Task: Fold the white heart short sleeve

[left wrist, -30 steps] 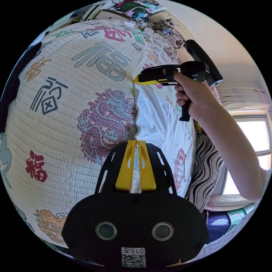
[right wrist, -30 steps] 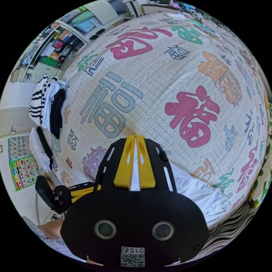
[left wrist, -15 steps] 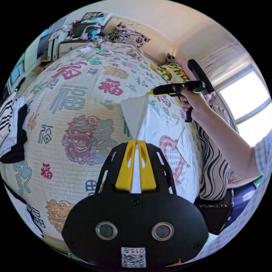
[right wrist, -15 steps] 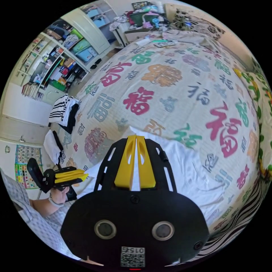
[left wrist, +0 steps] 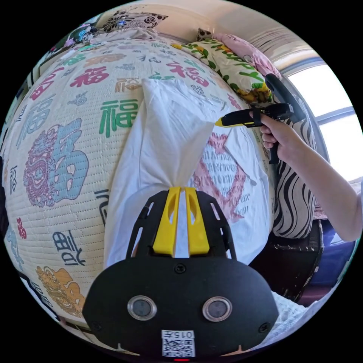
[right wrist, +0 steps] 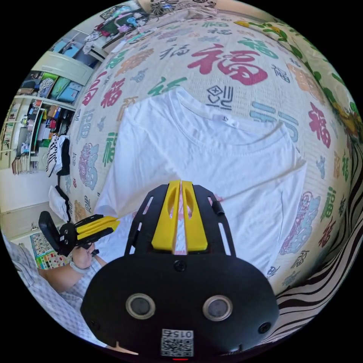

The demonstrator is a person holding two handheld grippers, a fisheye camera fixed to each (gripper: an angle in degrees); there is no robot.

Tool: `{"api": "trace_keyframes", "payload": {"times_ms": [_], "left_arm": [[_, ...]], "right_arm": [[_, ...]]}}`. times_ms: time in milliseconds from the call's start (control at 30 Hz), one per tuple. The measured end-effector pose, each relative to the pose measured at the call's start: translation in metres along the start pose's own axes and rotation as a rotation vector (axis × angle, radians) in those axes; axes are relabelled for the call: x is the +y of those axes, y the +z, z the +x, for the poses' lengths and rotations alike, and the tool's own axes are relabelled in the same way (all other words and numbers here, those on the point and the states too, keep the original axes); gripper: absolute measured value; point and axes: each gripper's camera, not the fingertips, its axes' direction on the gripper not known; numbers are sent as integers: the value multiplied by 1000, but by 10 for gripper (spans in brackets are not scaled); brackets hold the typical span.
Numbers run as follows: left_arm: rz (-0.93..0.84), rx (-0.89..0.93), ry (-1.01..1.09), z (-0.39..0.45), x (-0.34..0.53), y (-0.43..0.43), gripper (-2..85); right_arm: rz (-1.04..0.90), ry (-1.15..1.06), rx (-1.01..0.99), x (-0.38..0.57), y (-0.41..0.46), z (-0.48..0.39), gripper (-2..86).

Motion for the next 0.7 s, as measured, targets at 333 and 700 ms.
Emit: {"api": "trace_keyframes", "payload": {"times_ms": [333, 700], "left_arm": [[115, -54, -115, -40, -16, -47, 42], [101, 9, -230, -92, -26, -18, -5]], "right_arm": [[91, -293, -35, -75, -64, -55, 67], [-129, -324, -102, -151, -32, -77, -3]]}}
